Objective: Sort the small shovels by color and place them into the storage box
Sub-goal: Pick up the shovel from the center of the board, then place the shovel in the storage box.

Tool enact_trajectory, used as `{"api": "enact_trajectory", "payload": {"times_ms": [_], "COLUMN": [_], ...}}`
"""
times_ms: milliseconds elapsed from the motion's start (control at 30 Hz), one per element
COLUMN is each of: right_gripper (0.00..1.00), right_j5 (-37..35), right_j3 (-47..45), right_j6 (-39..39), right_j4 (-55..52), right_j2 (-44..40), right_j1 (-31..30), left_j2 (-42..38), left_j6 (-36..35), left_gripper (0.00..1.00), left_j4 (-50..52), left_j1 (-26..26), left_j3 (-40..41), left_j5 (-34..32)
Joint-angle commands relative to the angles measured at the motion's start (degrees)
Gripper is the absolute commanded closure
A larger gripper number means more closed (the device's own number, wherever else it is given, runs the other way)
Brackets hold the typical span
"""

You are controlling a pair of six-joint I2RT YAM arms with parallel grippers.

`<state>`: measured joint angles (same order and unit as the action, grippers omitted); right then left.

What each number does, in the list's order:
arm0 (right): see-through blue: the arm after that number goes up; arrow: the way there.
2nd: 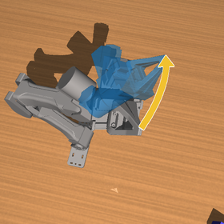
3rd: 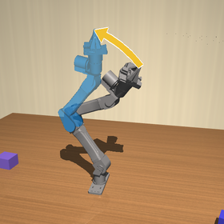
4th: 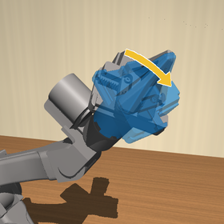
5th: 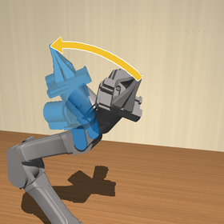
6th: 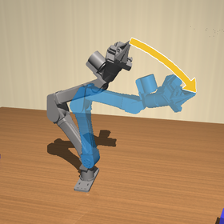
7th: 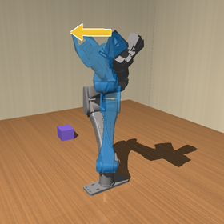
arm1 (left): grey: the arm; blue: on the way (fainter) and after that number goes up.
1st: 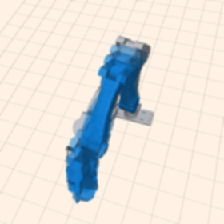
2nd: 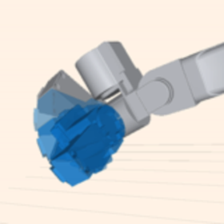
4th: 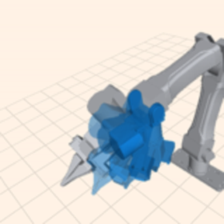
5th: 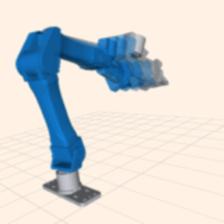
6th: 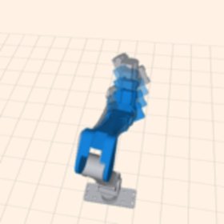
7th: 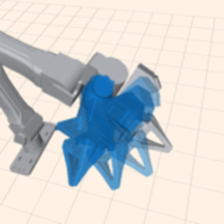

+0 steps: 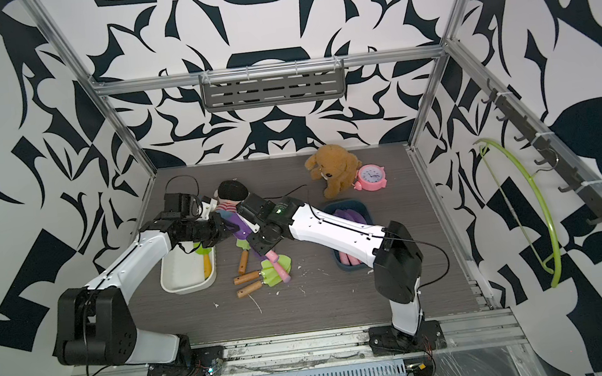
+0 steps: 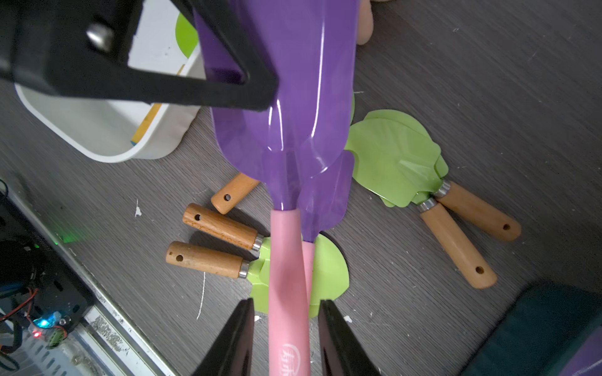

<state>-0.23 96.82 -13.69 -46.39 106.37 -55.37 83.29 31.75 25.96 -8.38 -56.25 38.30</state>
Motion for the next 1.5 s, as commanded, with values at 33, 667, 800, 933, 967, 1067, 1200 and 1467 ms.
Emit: {"api": "enact_trajectory", "payload": {"times_ms": [33,667,800,933,967,1067,1200,1467], "right_gripper": [0.62,0.94,0.95,0.95,0.95,0.95,0.95,0.94], "right_j5": [-0.15,-6.11,-8.33,-8.91,-8.55,-7.19,-5.79,-4.35], "right_j3": [3.21,4.76,1.52,-5.76,-7.43,-13.95,-19.51,-23.39], "right_j6": [1.81,4.2,4.08,2.73,2.35,1.52,0.39,-0.21], "right_j4": [-1.62,-2.21,-3.0,-4.55,-4.98,-7.11,-12.14,-13.44], "right_j2": [0.95,4.11,0.56,-6.65,-8.65,-15.29,-19.76,-14.68], "right_j1": [-0.44,-0.44,0.57,5.16,7.18,13.94,24.81,32.08], "left_j2": [0.65,-0.72,-0.42,2.45,3.42,6.48,8.77,6.63], "left_j6": [1.64,2.13,-3.37,-14.37,-15.99,-19.17,-20.19,-22.15], "left_gripper": [1.0,1.0,0.68,0.45,0.42,0.35,0.32,0.31], "left_j4": [-0.46,-3.57,-2.54,3.13,4.1,6.08,6.45,6.25], "left_j1": [-0.31,-0.83,-2.95,-7.78,-8.93,-11.82,-13.15,-13.15], "left_j3": [-0.88,0.57,-1.73,-7.87,-9.2,-11.71,-11.88,-9.44], "left_j5": [1.22,4.5,4.22,1.24,0.95,0.37,-0.33,-2.38]}}
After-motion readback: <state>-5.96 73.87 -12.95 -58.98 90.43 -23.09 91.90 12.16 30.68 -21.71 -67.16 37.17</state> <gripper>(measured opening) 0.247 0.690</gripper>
